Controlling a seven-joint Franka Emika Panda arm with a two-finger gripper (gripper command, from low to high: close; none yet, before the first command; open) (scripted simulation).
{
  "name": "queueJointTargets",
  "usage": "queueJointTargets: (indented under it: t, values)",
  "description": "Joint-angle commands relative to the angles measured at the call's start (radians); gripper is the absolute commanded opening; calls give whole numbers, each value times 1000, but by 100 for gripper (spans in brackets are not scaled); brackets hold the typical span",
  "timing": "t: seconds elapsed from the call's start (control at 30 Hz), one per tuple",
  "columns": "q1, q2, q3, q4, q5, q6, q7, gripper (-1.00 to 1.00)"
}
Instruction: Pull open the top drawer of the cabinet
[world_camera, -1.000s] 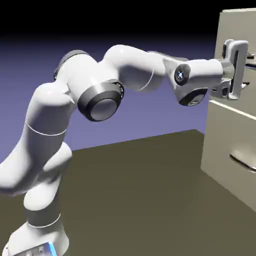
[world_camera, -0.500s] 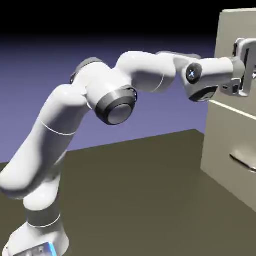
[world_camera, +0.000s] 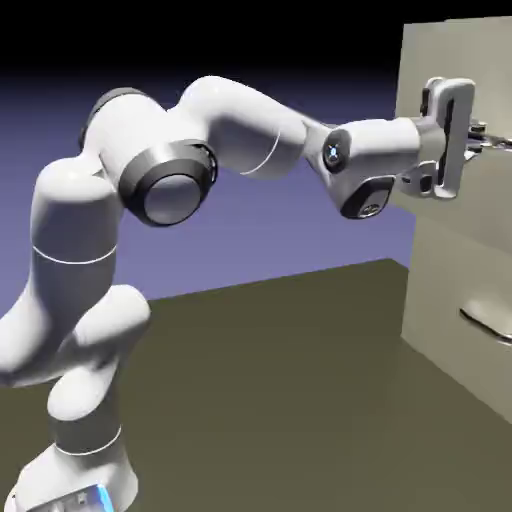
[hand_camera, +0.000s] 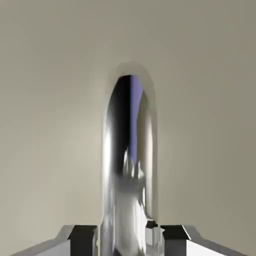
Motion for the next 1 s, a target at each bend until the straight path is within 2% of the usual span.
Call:
queueJointTargets:
  t: [0.0, 0.4, 0.87, 0.9, 0.97]
  values:
    - [-36, 5, 31, -17, -5, 2, 8, -100]
    - [-465, -19, 450, -200, 17, 36, -11, -100]
    - [-892, -227, 923, -472, 190, 63, -198, -100]
    - [-892, -227, 923, -472, 190, 63, -198, 100]
    - [-923, -256, 959, -499, 215, 60, -219, 100]
